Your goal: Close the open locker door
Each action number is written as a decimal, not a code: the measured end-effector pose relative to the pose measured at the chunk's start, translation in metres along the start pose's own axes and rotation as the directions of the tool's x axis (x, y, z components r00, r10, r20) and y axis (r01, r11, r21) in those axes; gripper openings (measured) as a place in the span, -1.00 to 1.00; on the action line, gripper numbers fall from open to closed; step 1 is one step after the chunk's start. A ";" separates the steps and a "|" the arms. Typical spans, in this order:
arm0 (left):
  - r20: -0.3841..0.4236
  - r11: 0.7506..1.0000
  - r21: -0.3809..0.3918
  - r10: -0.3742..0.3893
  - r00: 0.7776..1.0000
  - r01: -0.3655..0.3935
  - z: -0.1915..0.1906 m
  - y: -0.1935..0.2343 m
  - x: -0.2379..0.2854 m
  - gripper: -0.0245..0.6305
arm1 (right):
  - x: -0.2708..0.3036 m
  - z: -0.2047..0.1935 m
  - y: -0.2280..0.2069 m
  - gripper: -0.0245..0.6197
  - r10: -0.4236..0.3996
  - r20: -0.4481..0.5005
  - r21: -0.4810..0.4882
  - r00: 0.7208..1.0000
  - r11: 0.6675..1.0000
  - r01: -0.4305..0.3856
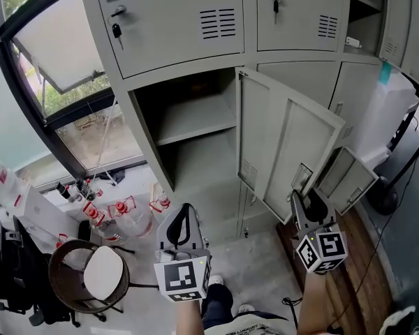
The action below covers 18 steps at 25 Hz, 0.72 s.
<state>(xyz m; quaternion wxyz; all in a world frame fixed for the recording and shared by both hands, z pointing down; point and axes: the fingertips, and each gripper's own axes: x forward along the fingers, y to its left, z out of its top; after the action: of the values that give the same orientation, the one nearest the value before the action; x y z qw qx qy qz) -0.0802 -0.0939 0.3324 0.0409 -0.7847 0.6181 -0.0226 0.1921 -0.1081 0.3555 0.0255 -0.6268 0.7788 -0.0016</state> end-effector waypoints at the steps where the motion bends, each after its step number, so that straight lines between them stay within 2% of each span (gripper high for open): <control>1: 0.000 1.000 0.000 -0.001 1.000 0.001 0.000 0.000 0.000 -0.93 | 0.000 0.000 0.000 -0.47 -0.005 -0.004 -0.005 1.000 1.000 0.005; 2: 0.000 1.000 0.000 -0.002 1.000 0.002 0.000 0.000 0.000 -0.93 | 0.000 0.000 0.000 -0.59 -0.010 -0.005 -0.007 1.000 1.000 0.010; 3: 0.000 1.000 0.000 -0.002 1.000 0.002 0.001 0.001 0.000 -0.93 | 0.000 0.000 0.000 -0.61 -0.011 -0.005 -0.006 1.000 1.000 0.011; 8: -0.001 1.000 -0.009 0.006 1.000 -0.006 -0.001 0.002 -0.001 -0.93 | -0.002 0.000 0.009 -0.61 0.026 -0.007 -0.014 1.000 1.000 -0.026; 14: 0.005 1.000 -0.017 0.021 1.000 -0.021 -0.001 0.005 -0.011 -0.93 | -0.007 0.000 0.035 -0.62 0.115 -0.003 -0.041 0.993 0.993 -0.115; 18: 0.005 0.999 -0.019 0.037 0.999 -0.037 -0.001 0.009 -0.021 -0.93 | -0.009 0.000 0.048 -0.60 0.138 -0.003 -0.050 0.990 0.989 -0.138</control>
<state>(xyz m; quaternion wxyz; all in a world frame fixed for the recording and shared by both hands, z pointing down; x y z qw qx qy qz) -0.0942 -0.0761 0.3331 0.0356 -0.7735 0.6327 -0.0138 0.1476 -0.0891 0.3538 0.0101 -0.5719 0.8200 0.0199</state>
